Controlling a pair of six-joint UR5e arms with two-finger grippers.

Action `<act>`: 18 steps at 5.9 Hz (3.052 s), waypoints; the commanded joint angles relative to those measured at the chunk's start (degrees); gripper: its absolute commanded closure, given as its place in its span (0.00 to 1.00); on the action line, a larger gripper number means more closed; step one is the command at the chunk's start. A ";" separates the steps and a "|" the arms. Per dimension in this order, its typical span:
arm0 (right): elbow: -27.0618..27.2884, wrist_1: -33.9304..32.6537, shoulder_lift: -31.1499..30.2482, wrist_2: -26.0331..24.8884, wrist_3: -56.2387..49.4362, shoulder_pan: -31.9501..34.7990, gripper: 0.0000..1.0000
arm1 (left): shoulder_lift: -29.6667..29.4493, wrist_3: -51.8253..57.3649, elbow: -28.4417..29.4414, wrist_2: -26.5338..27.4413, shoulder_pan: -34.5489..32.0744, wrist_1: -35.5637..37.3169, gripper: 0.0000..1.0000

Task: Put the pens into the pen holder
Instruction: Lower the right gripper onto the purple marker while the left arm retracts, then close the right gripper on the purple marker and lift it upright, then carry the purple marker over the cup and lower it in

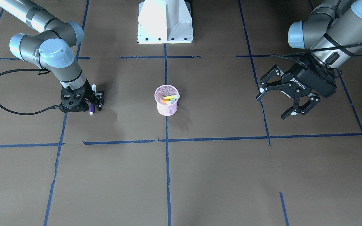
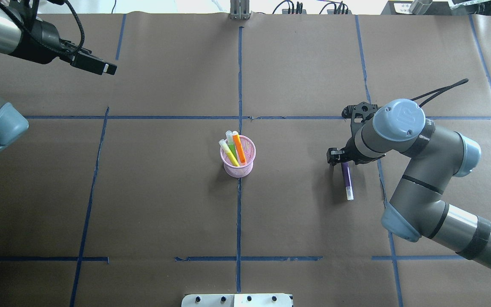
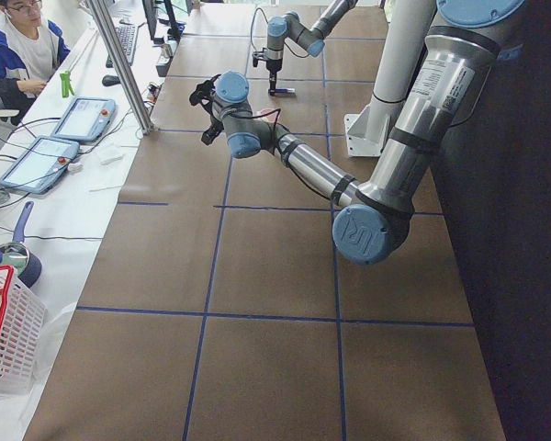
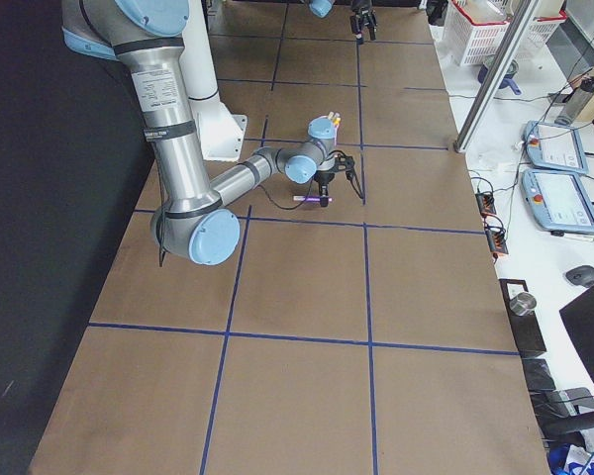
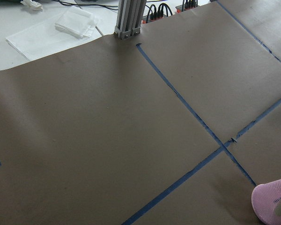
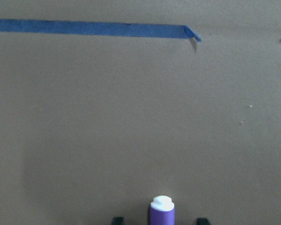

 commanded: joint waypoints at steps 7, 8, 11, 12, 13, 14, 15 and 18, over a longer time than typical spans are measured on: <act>14.29 0.52 3.58 -2.58 0.52 4.55 1.00 | 1.57 5.95 0.09 -1.10 -2.45 6.73 0.01; 16.50 0.61 5.78 -8.27 0.44 4.29 1.00 | 3.93 8.17 0.17 -1.37 -4.28 8.33 0.00; 16.18 6.65 11.07 -35.18 0.53 -8.56 1.00 | 8.51 19.22 0.43 -1.46 -9.64 16.05 0.00; 15.21 9.98 10.99 -43.92 0.61 -14.29 1.00 | 8.70 22.40 0.44 -1.29 -10.18 17.39 0.00; 11.81 12.88 11.16 -48.88 0.35 -16.17 1.00 | 9.31 22.43 0.52 -1.29 -10.19 17.66 0.00; 9.60 13.87 11.94 -51.80 -0.26 -16.71 1.00 | 10.01 22.52 1.57 -1.29 -10.10 17.40 0.00; 7.14 13.97 13.78 -52.18 -0.88 -16.72 1.00 | 10.11 22.52 2.10 -1.20 -10.10 17.23 0.00; 1.60 14.84 17.84 -53.15 -1.94 -16.37 1.00 | 11.34 22.52 2.11 -0.94 -10.19 16.87 0.00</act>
